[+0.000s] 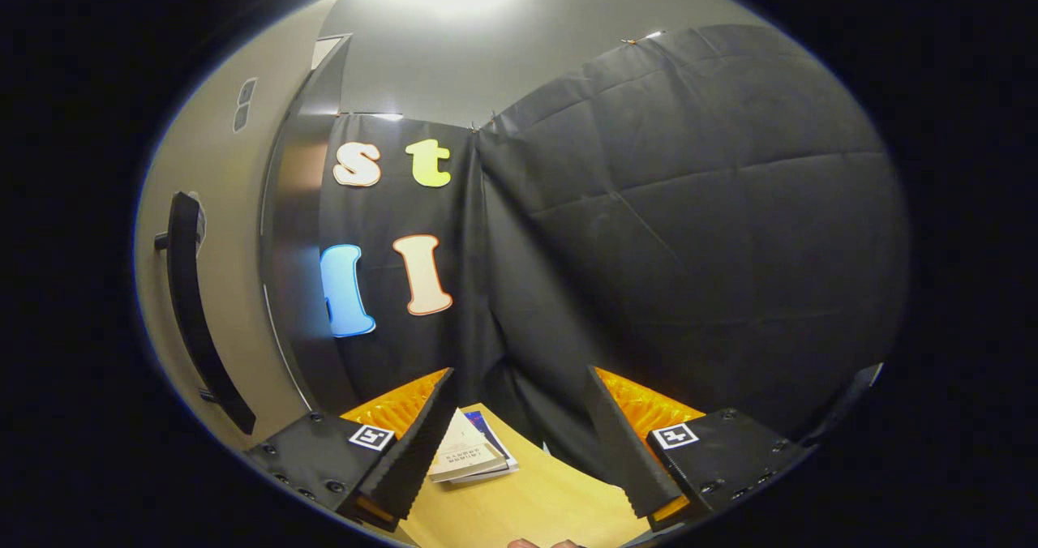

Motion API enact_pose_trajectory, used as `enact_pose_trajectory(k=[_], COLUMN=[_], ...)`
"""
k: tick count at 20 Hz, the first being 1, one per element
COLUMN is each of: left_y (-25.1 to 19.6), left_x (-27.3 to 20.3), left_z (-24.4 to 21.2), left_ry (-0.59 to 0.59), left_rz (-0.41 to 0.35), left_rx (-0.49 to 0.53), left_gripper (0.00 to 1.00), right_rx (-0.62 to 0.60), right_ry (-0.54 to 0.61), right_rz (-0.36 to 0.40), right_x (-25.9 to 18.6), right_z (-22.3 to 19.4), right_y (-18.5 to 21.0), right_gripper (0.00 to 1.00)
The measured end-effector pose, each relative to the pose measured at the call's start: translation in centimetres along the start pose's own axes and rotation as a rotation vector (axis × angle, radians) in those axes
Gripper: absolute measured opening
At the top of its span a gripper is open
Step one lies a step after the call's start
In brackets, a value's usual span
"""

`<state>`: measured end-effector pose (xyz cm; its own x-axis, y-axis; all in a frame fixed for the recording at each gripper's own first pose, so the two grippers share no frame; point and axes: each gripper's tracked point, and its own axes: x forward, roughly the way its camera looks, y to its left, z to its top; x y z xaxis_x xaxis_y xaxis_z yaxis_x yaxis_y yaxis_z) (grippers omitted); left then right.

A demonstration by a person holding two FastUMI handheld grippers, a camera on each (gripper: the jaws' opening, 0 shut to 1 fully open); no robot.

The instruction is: Grasp the bottle in the cabinet with the left hand and place it on the coaster, then close the right door with the right hand and the left door with the left hand.

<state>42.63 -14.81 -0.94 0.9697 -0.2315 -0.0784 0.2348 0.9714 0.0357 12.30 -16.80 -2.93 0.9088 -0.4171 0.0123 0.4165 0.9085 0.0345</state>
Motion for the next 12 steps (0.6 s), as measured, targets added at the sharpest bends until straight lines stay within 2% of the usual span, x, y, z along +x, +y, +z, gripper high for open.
enact_pose_trajectory(k=[2, 3, 4, 6, 7, 9, 12], left_y=[0.0, -0.1, -0.3, -0.5, -0.7, -0.7, -0.9], left_x=[1.3, 1.7, 2.1, 2.7, 3.0, 3.3, 3.5], left_z=[-0.6, -0.9, -1.1, -1.3, -1.4, -1.3, -1.3], left_ry=[0.009, 0.018, 0.023, 0.034, 0.04, 0.035, 0.026], left_rz=[-0.022, -0.031, -0.041, -0.047, -0.051, -0.053, -0.078], left_rx=[0.0, 0.0, 0.004, 0.022, 0.023, 0.025, 0.028], left_gripper=[0.87, 0.91, 0.87, 0.87, 0.91, 0.91, 0.54], right_rx=[-0.003, 0.001, 0.006, 0.015, 0.018, 0.013, 0.007], right_ry=[0.006, 0.011, 0.017, 0.018, 0.014, 0.006, 0.004], right_rz=[-0.035, -0.051, -0.065, -0.091, -0.101, -0.115, -0.119], right_x=[-0.8, -1.0, -1.3, -1.7, -1.8, -2.0, -2.3], right_z=[-0.3, -0.6, -0.6, -0.6, -0.5, -0.4, -0.4], right_y=[-0.9, -1.3, -1.5, -1.8, -2.1, -2.1, -2.0], right_gripper=[0.99, 0.96, 0.99, 0.96, 0.96, 0.96, 0.96])
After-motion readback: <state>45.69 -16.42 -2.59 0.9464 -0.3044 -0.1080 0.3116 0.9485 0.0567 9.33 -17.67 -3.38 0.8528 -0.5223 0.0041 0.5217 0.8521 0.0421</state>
